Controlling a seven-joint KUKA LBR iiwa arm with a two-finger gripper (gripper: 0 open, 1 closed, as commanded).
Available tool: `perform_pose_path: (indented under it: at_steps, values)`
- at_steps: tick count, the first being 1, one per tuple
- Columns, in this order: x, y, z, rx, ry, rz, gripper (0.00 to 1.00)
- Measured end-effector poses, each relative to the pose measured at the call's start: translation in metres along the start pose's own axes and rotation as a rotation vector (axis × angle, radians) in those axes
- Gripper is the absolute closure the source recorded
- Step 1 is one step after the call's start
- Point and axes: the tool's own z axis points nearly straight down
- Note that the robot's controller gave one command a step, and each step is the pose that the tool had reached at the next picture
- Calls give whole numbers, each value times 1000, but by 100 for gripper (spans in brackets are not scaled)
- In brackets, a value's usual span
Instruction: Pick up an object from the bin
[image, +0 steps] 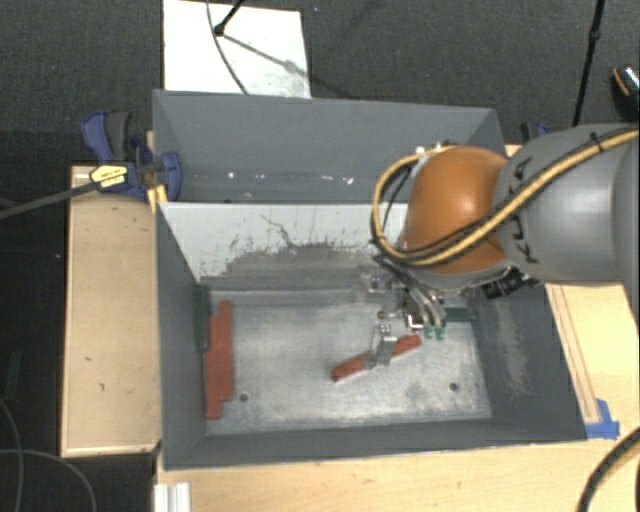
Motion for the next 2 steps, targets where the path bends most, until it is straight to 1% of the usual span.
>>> perform_pose_path:
  at_steps: [1, 2]
  values:
    - [34, -15, 70, 2, 8, -121, 0]
    - [31, -14, 66, 1, 1, -119, 100]
